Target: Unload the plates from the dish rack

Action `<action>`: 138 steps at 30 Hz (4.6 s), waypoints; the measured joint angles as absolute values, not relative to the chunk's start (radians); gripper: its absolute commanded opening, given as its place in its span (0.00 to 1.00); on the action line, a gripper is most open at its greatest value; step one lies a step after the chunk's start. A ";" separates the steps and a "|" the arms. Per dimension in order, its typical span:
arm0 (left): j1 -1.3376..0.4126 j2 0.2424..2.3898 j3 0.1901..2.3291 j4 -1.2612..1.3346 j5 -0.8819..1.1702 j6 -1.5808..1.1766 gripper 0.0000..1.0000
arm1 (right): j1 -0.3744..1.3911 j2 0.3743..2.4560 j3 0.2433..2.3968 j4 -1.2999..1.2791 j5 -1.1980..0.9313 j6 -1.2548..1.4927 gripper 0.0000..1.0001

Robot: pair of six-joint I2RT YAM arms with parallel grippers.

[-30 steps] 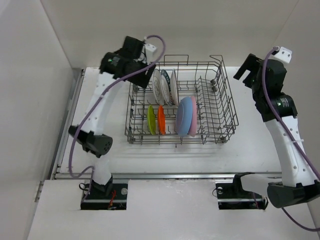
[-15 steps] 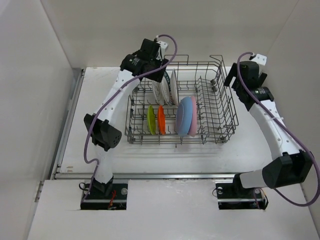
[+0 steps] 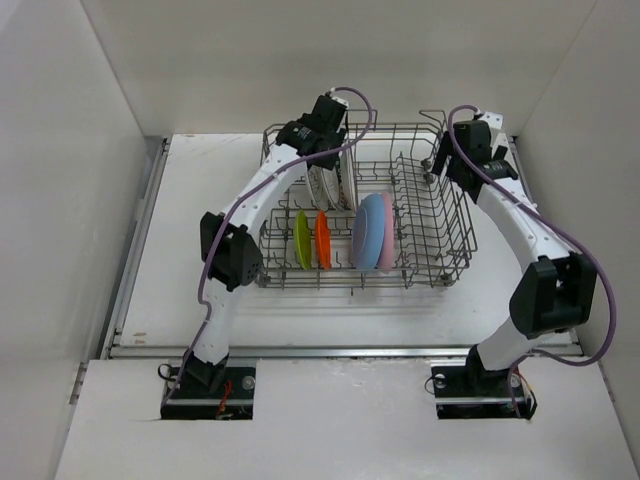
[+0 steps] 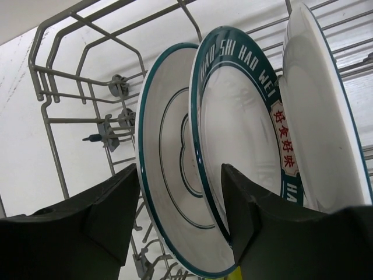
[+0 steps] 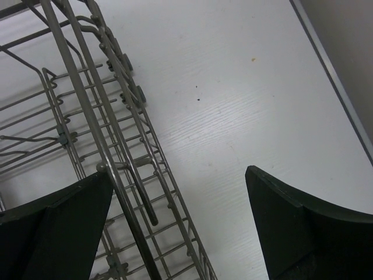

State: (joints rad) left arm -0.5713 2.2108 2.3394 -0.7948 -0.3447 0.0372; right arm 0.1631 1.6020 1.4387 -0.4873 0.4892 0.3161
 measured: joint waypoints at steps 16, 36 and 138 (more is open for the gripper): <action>-0.513 2.093 2.391 -0.849 -0.228 0.028 0.75 | 0.163 1.656 1.524 -0.490 0.446 0.292 1.00; -0.430 2.098 2.266 -0.886 -0.066 0.010 0.68 | 0.163 1.665 1.531 -0.517 0.418 0.281 1.00; 0.381 2.220 1.816 -0.793 0.446 -0.016 0.71 | 0.381 1.602 1.564 -0.346 -0.215 0.376 0.98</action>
State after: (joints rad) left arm 0.3813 2.2196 1.8156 -0.7933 0.4458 -0.0162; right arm 0.3813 1.6024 1.5639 -0.3458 -0.2146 0.3756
